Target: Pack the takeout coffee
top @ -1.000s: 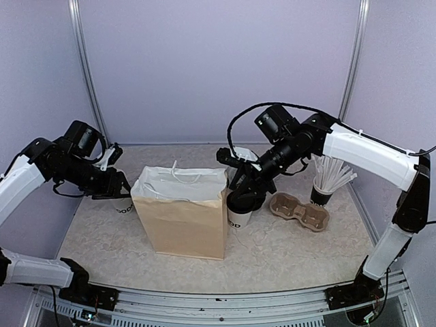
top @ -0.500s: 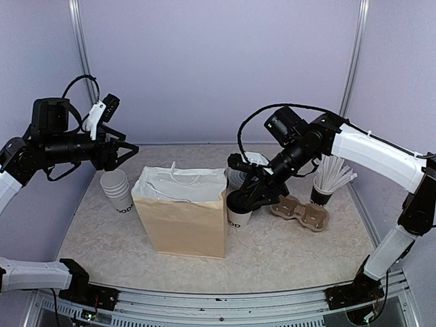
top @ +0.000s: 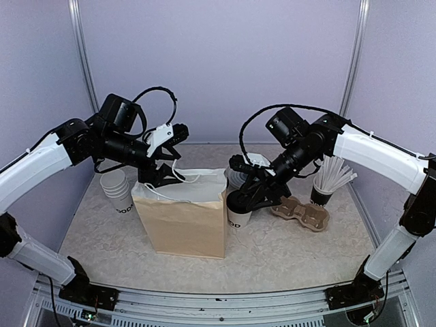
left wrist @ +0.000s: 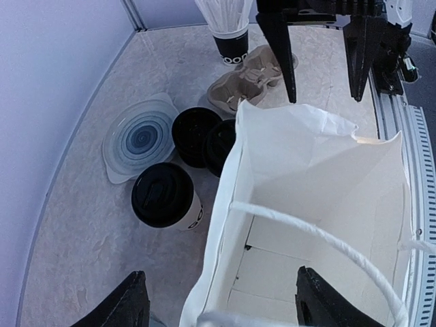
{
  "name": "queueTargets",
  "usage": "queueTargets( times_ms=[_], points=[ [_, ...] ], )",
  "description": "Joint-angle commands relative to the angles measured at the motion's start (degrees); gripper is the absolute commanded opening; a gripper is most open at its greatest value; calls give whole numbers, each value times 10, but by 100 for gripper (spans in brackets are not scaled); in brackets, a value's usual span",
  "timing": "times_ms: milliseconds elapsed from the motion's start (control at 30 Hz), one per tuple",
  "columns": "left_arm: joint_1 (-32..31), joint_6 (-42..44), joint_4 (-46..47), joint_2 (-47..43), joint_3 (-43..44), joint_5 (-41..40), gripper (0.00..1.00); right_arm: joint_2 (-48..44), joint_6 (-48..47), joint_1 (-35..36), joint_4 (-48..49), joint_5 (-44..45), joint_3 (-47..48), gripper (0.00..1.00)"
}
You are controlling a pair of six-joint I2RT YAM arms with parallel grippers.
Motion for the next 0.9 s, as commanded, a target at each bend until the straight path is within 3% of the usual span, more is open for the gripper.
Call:
queueTargets(
  times_ms=[0,200,433,867],
  points=[
    [-37,56,-19,45,46,-1,72,-2,-7,-2,-11,-17,-5,60],
    [-64,64,-24,102,84,4,69,-4,-9,-2,-11,-20,-5,60],
    [-62,12,-13,140,115,-1,46,-17,-7,-2,-8,-14,-18,60],
    [-34,-87,-58,155,137,30,27,-36,-9,-4,-11,-7,-33,59]
  ],
)
